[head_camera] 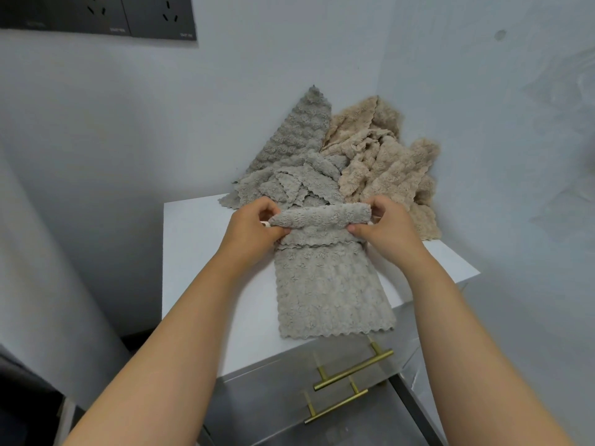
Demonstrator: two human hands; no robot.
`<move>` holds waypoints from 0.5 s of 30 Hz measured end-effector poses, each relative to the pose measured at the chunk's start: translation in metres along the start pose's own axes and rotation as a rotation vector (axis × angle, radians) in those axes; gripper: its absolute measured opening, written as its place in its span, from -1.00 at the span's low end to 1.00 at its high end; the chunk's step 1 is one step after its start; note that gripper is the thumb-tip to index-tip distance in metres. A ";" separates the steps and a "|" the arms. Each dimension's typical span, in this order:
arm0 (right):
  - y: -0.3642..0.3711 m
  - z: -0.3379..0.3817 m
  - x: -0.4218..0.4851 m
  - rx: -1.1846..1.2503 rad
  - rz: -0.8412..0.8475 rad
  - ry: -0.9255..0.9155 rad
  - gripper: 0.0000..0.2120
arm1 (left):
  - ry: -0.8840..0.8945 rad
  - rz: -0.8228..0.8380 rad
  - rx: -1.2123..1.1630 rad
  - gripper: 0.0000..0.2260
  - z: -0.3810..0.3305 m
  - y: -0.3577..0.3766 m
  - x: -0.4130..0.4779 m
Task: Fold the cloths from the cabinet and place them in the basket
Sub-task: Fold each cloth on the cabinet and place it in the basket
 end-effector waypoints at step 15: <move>-0.011 0.012 -0.010 -0.188 0.212 -0.067 -0.73 | -0.063 0.369 -0.322 -0.85 -0.011 0.005 -0.010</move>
Point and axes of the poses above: each hand's wrist, its own x-axis towards the middle knuckle, its own y-axis out of the palm, z = x × y, the point moved 3 cm from there along x, towards the middle knuckle, and after that the axes turned 2 degrees about y, right-handed, at the moved point
